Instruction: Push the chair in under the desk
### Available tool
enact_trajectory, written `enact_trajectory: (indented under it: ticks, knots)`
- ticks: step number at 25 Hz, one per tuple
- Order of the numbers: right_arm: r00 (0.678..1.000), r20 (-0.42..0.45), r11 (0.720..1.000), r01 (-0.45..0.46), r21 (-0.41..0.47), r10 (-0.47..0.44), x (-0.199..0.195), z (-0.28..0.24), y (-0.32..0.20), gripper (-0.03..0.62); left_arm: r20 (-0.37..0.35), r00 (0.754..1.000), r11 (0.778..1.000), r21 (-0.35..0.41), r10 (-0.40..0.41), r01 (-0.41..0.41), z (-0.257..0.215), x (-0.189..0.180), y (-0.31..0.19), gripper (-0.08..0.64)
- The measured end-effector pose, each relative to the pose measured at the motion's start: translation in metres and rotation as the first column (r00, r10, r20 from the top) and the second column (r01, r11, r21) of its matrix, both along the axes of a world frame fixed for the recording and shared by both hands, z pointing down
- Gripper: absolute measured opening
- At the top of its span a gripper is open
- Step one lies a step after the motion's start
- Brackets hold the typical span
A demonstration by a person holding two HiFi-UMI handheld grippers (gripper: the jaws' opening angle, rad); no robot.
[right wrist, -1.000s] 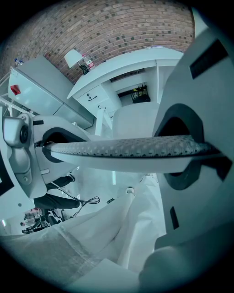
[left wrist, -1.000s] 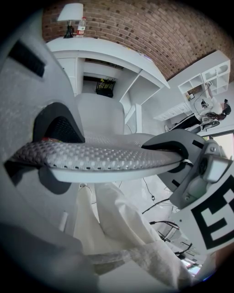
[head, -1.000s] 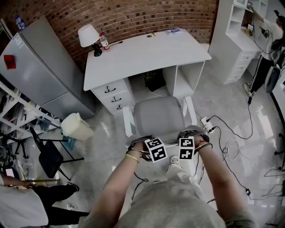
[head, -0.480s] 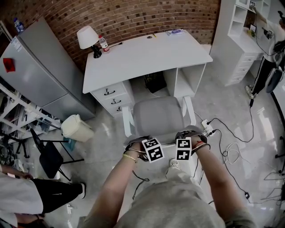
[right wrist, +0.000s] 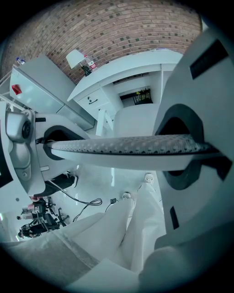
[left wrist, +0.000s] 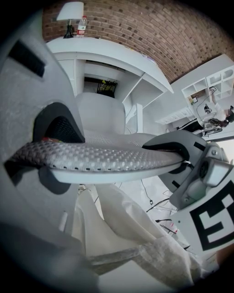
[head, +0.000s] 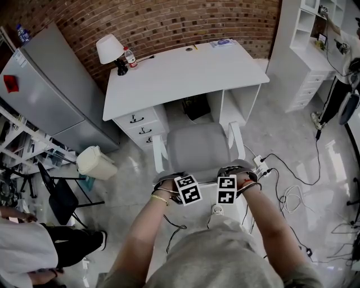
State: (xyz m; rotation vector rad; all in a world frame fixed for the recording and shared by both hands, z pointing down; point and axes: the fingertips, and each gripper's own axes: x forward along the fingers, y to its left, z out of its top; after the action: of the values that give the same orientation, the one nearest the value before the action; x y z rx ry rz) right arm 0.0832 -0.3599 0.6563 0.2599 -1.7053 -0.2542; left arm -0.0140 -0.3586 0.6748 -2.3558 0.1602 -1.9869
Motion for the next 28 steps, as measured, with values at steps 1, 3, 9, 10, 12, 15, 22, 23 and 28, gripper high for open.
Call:
enact_trajectory:
  ticks: [1,3,9,10,12,15,22,23,28]
  knots:
    - [1.000,0.000,1.000,0.002,-0.002,-0.002,0.001,0.000,-0.002,0.016,0.000,1.000,1.000,0.000,-0.002,0.002,0.000,0.001,-0.002,0.067]
    - [1.000,0.001,1.000,0.007,0.000,-0.007,0.002,0.000,-0.007,0.016,0.001,1.000,1.000,-0.001,-0.006,0.006,0.000,0.002,-0.007,0.067]
    - [1.000,0.001,1.000,0.021,0.006,-0.021,0.007,0.002,-0.024,0.015,0.003,1.000,1.000,0.002,-0.018,0.018,0.002,0.007,-0.022,0.067]
    - [1.000,0.000,1.000,0.025,0.008,-0.025,0.008,0.002,-0.027,0.015,0.004,1.000,1.000,0.003,-0.020,0.020,0.002,0.008,-0.025,0.067]
    - [1.000,-0.003,1.000,0.030,0.008,-0.030,0.011,0.002,-0.033,0.015,0.004,1.000,1.000,0.005,-0.023,0.023,0.001,0.010,-0.031,0.066]
    - [0.999,-0.006,0.999,0.038,0.009,-0.038,0.014,0.002,-0.043,0.015,0.004,1.000,1.000,0.006,-0.030,0.030,0.002,0.013,-0.040,0.064]
    - [0.998,-0.005,0.998,0.055,0.008,-0.055,0.019,0.000,-0.063,0.015,0.002,0.999,0.999,0.005,-0.045,0.045,0.000,0.019,-0.058,0.063]
    - [0.998,-0.005,0.998,0.057,0.008,-0.057,0.020,0.000,-0.065,0.015,0.002,0.999,0.999,0.005,-0.047,0.047,0.000,0.020,-0.060,0.062]
    - [0.998,-0.004,0.998,0.069,0.012,-0.069,0.024,-0.001,-0.075,0.015,0.005,0.998,0.998,0.006,-0.058,0.058,-0.001,0.023,-0.069,0.063]
